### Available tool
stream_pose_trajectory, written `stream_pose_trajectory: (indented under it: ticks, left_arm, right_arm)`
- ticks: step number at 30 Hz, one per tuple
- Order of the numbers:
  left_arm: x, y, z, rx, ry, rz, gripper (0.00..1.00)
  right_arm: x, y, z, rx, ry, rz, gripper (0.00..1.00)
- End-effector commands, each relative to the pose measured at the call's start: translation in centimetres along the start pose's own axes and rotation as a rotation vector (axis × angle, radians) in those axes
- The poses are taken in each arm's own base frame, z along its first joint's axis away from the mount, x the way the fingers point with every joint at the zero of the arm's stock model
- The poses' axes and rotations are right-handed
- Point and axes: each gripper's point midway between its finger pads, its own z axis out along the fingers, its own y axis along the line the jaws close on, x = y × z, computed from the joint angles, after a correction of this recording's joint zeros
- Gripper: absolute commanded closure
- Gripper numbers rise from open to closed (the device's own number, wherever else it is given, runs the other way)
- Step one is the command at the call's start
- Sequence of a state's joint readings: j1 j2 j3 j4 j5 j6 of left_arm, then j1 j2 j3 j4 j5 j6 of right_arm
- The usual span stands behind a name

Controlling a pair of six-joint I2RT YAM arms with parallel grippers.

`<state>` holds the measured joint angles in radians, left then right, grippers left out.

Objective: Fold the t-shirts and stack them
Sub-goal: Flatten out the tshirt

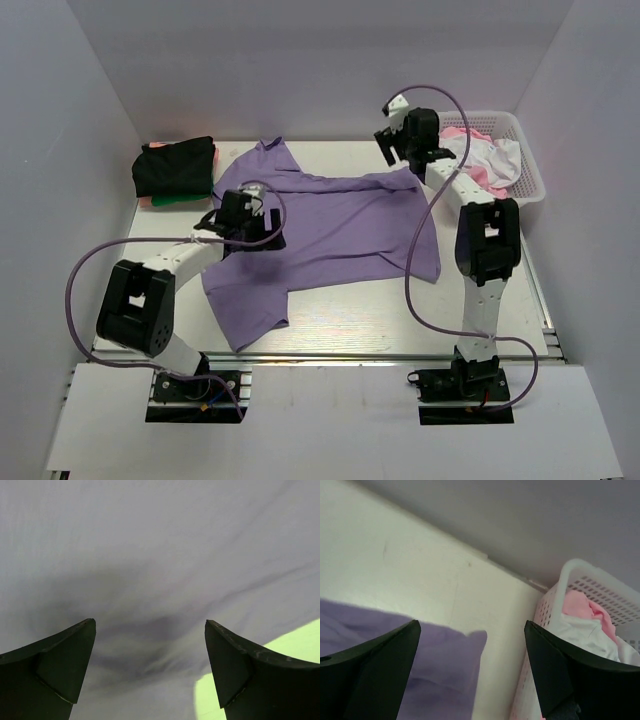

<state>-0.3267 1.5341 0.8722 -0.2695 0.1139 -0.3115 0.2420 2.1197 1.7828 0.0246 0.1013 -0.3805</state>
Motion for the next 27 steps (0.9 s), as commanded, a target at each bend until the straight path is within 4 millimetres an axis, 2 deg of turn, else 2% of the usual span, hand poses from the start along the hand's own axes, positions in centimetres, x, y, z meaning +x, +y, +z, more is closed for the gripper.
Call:
stream_pose_trajectory:
  ticks: [1,2,3,4,7,8,10,12,14,15,17,18,19,20,22,25,27]
  left_arm:
    - [-6.5,-5.0,-1.1,0.174,-0.165,0.071,0.0]
    - [-6.4,-6.2,-0.8,0.229,-0.144,0.101,0.0]
    - [-6.0,-6.7,0.7,0.248,-0.114,0.115,0.0]
    - [-6.6,-8.8,0.9,0.307,-0.117,0.142,0.0]
    - [-6.5,-11.5,2.6,0.372,-0.092,0.185,0.0]
    - [-5.0,-12.5,3.9,0.398,-0.041,0.199,0.0]
    - [-4.9,-14.0,4.7,0.43,-0.033,0.219,0.0]
    - [-4.1,-15.7,5.7,0.469,-0.028,0.247,0.0]
    - [-3.1,-17.0,6.2,0.498,-0.019,0.269,0.0]
    - [-2.7,-17.3,6.6,0.503,-0.014,0.275,0.0]
    - [-1.2,-17.5,7.7,0.52,0.027,0.277,0.0]
    - [-0.4,-17.9,7.9,0.525,0.043,0.286,0.0]
    - [0.6,-18.1,8.4,0.526,0.065,0.291,0.0]
    - [-0.1,-18.4,8.3,0.533,0.046,0.295,0.0]
    - [0.7,-19.0,8.5,0.529,0.066,0.294,0.0]
    - [1.6,-18.7,9.3,0.502,0.095,0.293,0.0]
    - [2.1,-18.4,9.6,0.496,0.11,0.3,0.0]
  right_arm:
    - [7.2,3.2,-1.7,-0.188,0.194,-0.235,0.1]
    - [8.2,3.7,-2.0,-0.222,0.203,-0.292,0.1]
    - [8.9,4.8,-2.3,-0.274,0.195,-0.307,0.1]
    - [8.7,4.4,-2.7,-0.272,0.187,-0.35,0.1]
    - [9.8,4.7,-2.7,-0.291,0.209,-0.404,0.1]
    - [10.7,4.9,-2.5,-0.304,0.23,-0.405,0.1]
    - [10.7,5.0,-2.3,-0.304,0.231,-0.403,0.1]
    - [11.0,4.7,-1.5,-0.268,0.223,-0.38,0.11]
    - [10.2,3.8,-0.5,-0.188,0.187,-0.365,0.17]
    - [9.9,3.5,0.2,-0.16,0.167,-0.351,0.2]
    - [10.7,3.9,0.9,-0.17,0.182,-0.338,0.22]
    - [10.1,4.1,1.5,-0.181,0.172,-0.335,0.22]
    - [10.7,4.4,1.9,-0.193,0.178,-0.331,0.23]
    - [11.2,4.9,1.8,-0.224,0.193,-0.327,0.23]
    - [11.8,5.9,1.7,-0.271,0.197,-0.35,0.23]
    - [12.4,7.1,0.9,-0.344,0.204,-0.354,0.23]
    - [12.4,7.0,0.8,-0.343,0.198,-0.354,0.23]
